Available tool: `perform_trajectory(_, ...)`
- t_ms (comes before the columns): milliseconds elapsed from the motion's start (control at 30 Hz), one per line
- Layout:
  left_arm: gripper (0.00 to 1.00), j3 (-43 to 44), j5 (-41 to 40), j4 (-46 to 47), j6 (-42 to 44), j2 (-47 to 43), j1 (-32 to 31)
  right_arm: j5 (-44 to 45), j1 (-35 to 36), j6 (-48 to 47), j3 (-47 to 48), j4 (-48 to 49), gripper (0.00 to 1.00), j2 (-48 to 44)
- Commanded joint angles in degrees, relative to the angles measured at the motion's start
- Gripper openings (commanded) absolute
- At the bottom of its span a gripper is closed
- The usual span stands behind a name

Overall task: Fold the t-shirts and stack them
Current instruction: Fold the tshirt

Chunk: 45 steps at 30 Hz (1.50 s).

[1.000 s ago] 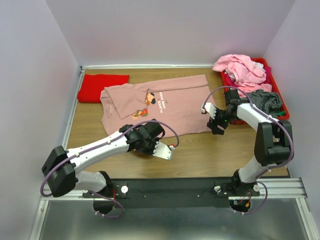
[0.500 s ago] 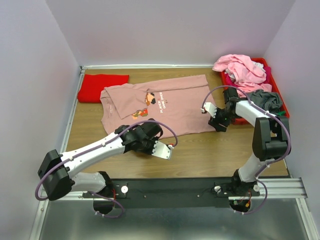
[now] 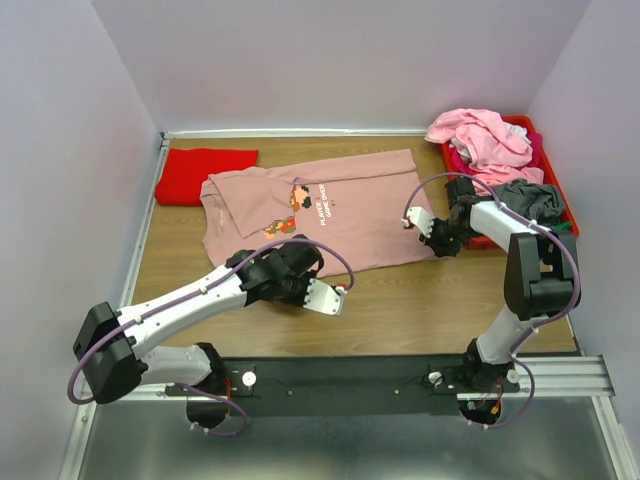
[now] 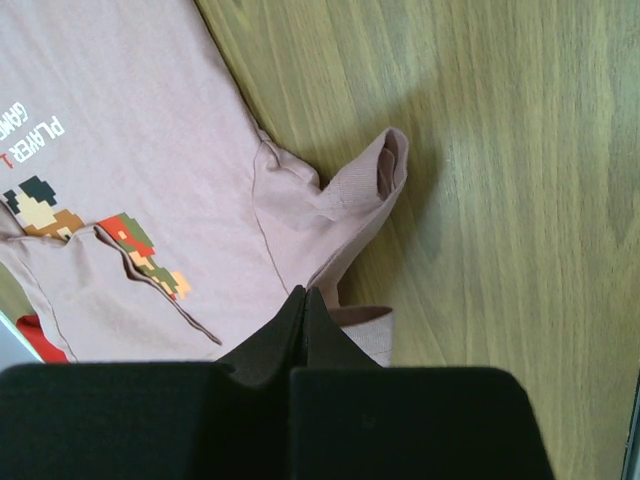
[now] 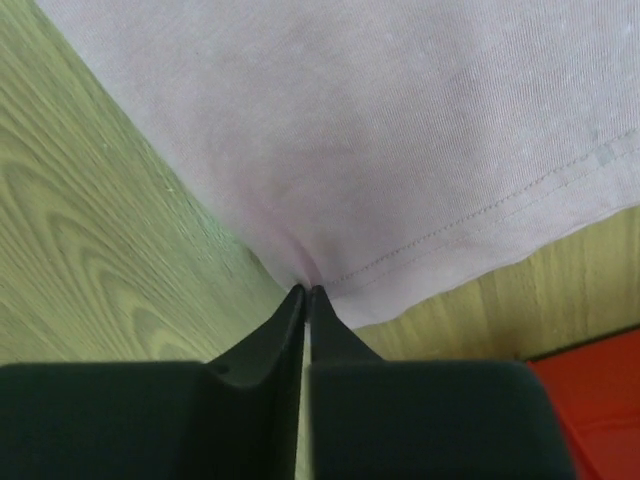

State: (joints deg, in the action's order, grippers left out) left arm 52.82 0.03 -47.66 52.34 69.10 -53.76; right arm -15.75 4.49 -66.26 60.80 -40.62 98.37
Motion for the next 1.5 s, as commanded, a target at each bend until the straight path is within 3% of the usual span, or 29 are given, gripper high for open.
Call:
perform_trajectory(0,0.00,-0.17,1.02,0.81,-0.39,-1.51,0.67,-1.12,-0.27,0.25,1.86,-2.35,0.04,-0.46)
perform_trajectory(567,0.00,-0.35,-1.42,2.39,0.04,-6.17,6.56,-2.10,-0.27,3.94,12.76,-4.64,0.00,2.44)
perform_trajectory(1000,0.00,5.28,-6.01,5.56,1.28,-1.25,12.36,-1.39,-0.27,7.46,22.26,-4.64,0.01,8.33)
perform_trajectory(1467,0.00,7.92,-10.49,6.79,1.19,0.60,15.00,-2.36,-0.19,8.43,24.11,-4.82,0.01,9.30)
